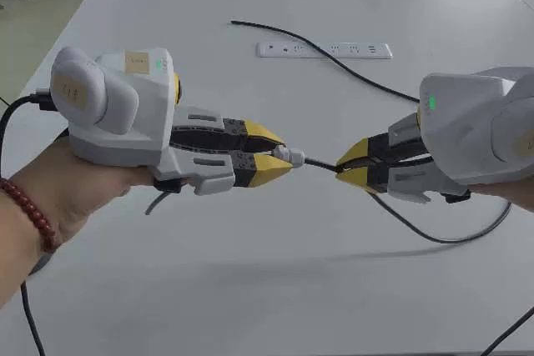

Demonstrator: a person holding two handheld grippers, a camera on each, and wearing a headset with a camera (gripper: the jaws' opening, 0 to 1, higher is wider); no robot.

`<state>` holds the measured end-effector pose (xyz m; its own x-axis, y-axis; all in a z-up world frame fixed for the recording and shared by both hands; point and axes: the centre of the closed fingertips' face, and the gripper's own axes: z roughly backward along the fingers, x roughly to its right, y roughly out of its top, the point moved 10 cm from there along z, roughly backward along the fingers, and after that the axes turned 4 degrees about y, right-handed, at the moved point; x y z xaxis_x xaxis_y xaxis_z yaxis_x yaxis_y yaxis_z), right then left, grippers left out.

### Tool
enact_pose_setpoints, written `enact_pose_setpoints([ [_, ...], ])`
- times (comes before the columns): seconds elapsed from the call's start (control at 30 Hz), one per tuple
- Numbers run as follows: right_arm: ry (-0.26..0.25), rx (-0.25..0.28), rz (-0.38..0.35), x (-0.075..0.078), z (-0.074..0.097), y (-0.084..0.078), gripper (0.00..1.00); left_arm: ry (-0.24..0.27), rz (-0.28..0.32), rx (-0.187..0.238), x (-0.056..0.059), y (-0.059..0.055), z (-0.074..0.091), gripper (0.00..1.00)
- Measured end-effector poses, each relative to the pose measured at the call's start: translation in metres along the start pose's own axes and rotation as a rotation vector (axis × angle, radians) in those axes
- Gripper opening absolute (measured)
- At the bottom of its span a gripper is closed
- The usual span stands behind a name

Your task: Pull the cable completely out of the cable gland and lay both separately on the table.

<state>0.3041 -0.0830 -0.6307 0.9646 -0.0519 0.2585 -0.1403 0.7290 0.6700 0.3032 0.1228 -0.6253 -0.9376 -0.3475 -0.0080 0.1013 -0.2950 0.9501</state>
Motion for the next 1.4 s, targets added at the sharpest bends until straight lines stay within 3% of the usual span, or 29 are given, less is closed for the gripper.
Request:
enact_pose_setpoints([
  [0.57, 0.012, -0.125, -0.101, 0.001, -0.008, -0.054, 0.0, 0.017, -0.025, -0.008, -0.004, 0.001, 0.003, 0.16],
  [0.8, 0.012, -0.129, -0.124, 0.0, -0.01, -0.059, 0.0, 0.017, -0.023, -0.011, -0.005, 0.0, 0.003, 0.16],
  [1.13, 0.016, -0.171, -0.168, -0.002, -0.011, -0.08, 0.0, 0.034, -0.008, 0.002, -0.007, 0.0, 0.009, 0.16],
  [1.4, 0.023, -0.18, -0.167, -0.004, -0.012, -0.08, 0.0, 0.032, -0.006, 0.001, -0.006, -0.002, 0.008, 0.16],
])
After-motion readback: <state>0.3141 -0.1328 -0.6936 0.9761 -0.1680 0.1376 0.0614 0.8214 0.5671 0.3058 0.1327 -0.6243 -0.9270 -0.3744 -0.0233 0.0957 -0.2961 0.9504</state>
